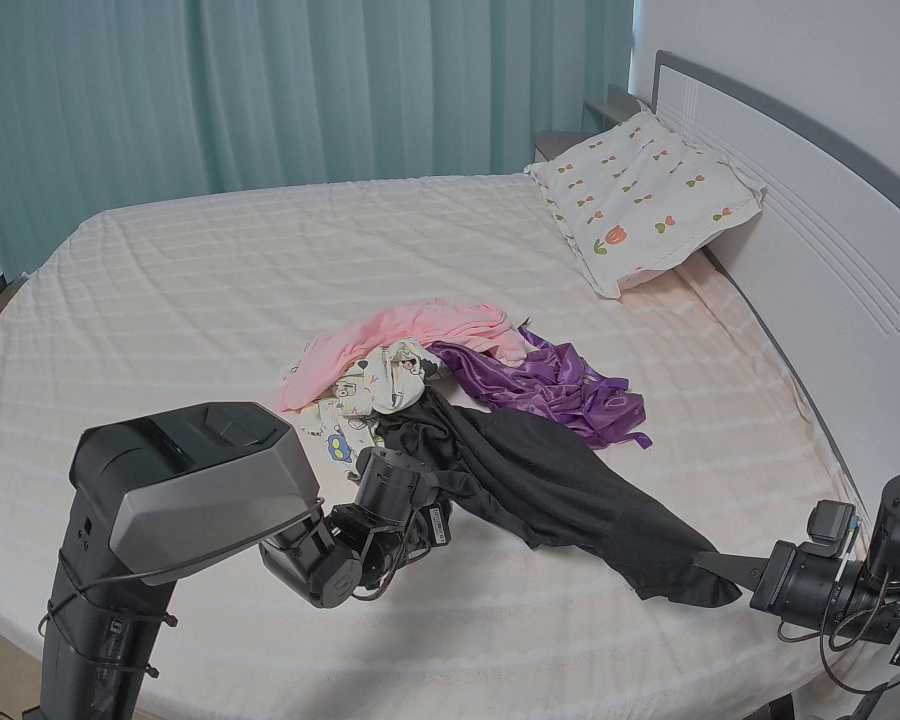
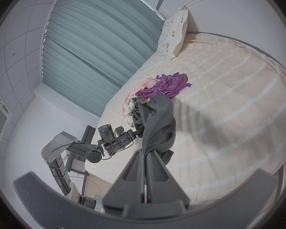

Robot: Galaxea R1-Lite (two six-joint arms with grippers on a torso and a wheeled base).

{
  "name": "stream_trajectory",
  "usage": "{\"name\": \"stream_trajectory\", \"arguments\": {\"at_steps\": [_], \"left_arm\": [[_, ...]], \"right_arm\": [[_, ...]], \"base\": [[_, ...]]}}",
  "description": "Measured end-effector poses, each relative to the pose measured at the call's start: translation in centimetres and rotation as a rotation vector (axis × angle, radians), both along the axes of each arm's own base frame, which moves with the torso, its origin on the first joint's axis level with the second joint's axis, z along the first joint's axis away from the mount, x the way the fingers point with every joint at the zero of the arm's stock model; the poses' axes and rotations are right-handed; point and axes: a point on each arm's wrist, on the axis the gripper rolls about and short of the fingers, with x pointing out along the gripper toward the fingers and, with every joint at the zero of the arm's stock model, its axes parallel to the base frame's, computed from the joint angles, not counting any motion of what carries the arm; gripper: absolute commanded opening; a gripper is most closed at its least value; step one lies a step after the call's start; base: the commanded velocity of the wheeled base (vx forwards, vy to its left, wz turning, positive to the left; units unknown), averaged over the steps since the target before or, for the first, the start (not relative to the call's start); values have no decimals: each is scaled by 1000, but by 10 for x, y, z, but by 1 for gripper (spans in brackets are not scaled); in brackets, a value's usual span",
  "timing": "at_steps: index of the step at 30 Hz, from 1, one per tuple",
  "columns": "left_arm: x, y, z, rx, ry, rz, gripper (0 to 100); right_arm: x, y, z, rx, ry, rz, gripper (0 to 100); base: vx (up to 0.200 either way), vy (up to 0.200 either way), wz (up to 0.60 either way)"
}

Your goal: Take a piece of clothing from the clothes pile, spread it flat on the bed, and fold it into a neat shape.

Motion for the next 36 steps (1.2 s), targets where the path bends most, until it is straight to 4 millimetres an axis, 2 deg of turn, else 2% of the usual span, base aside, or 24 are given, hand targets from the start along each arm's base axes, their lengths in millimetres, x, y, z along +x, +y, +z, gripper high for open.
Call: {"name": "stream_trajectory", "arguments": {"at_steps": [4, 8, 12, 15, 21, 26, 29, 31, 33, 36], "left_arm": [[-10, 9, 8, -7, 18, 19, 0], [-29, 17, 29, -36, 26, 26, 0], [-52, 25, 62, -81, 3, 17, 0], [-69, 30, 94, -148, -40, 14, 0], [-105, 42, 169, -338, -183, -1, 0], [-134, 59, 218, -469, -300, -19, 0], [-147, 67, 234, -517, -344, -26, 0], [-154, 71, 238, -533, -354, -31, 0], [-159, 73, 239, -539, -355, -36, 0], [-165, 74, 234, -535, -337, -46, 0]], "right_arm": [[0, 0, 0, 2, 0, 1, 0], [0, 1, 1, 9, -3, 14, 0], [0, 1, 6, 36, -43, 22, 0], [2, 1, 16, 79, -111, 23, 0], [6, 4, 52, 194, -309, 28, 0], [13, 7, 102, 316, -526, 30, 0], [12, 6, 121, 360, -600, 35, 0], [11, 6, 125, 371, -615, 48, 0], [10, 6, 121, 369, -602, 72, 0], [7, 7, 102, 339, -529, 125, 0]], "base": [[0, 0, 0], [0, 0, 0], [0, 0, 0], [0, 0, 0], [0, 0, 0], [0, 0, 0], [0, 0, 0], [0, 0, 0], [0, 0, 0], [0, 0, 0]]}}
